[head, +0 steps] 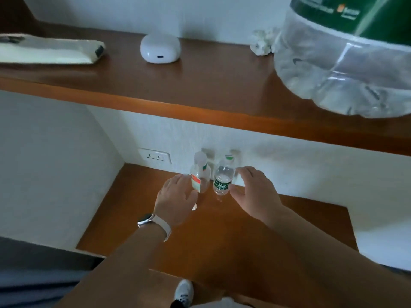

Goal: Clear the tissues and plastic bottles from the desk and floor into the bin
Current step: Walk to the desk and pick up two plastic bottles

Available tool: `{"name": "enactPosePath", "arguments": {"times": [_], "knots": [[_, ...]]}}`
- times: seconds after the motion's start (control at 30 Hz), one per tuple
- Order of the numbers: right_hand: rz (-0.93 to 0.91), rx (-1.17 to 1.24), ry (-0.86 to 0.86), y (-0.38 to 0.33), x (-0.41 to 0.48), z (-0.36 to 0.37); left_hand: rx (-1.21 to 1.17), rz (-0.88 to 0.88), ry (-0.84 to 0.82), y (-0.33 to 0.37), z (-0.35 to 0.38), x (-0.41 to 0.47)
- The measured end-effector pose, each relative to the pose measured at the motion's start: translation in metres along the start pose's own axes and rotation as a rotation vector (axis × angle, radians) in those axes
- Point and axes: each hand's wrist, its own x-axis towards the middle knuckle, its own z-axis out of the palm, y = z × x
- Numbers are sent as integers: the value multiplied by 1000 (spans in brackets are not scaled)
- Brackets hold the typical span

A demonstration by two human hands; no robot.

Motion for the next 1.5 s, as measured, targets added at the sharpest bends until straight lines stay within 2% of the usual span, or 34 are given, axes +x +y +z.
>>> {"name": "enactPosePath", "arguments": {"times": [0.2,0.33,0.7,0.97,1.2,1.5], "knots": [[384,266,-21,-14,32,32,-336,-117,-166,-16,12,43],[485,331,-4,-25,49,46,-392,-138,-239,-22,27,67],[520,456,91,-35,83,76,-400,-69,-221,-24,42,103],[497,463,164,-45,69,70,-459,-44,-217,-39,32,95],[563,501,253,-54,27,32,-579,71,-224,-32,18,87],[705,540,385,-30,-51,-2,-656,240,-360,21,27,55]]}}
